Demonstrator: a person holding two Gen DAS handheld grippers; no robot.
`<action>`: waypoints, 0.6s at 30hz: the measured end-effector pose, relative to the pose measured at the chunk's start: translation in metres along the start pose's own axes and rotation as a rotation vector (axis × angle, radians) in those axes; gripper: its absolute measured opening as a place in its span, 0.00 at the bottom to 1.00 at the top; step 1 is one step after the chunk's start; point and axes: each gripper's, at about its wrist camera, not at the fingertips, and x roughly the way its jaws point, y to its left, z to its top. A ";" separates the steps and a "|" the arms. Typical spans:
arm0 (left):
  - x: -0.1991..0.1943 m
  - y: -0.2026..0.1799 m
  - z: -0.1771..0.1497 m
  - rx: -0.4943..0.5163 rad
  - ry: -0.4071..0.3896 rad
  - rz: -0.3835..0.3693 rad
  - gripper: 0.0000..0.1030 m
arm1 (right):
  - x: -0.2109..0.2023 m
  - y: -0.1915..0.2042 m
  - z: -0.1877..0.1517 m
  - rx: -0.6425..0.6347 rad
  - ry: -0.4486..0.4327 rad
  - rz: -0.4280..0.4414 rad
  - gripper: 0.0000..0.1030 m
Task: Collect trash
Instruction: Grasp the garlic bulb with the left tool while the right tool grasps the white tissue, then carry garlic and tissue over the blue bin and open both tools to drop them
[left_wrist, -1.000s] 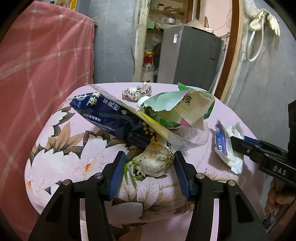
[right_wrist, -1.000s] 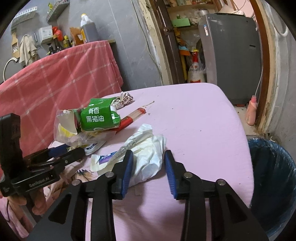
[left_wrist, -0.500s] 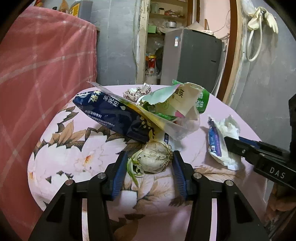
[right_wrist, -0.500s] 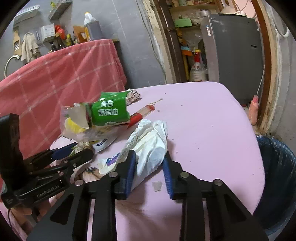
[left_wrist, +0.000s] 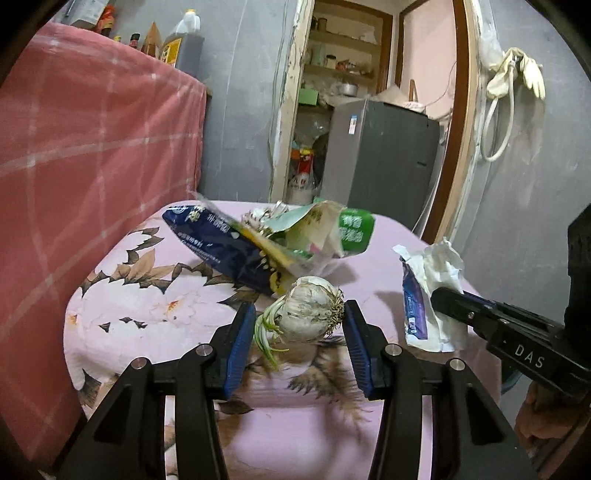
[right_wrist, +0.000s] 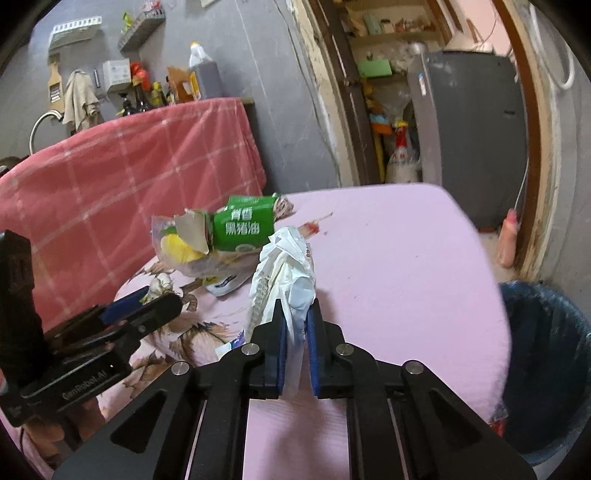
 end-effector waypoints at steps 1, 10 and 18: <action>0.000 -0.003 0.002 0.001 -0.007 -0.002 0.41 | -0.004 0.000 0.001 -0.010 -0.017 -0.012 0.07; -0.009 -0.037 0.017 0.002 -0.098 -0.048 0.41 | -0.045 -0.008 0.007 -0.076 -0.188 -0.140 0.07; -0.009 -0.086 0.028 0.019 -0.192 -0.119 0.41 | -0.092 -0.038 0.006 -0.085 -0.346 -0.293 0.07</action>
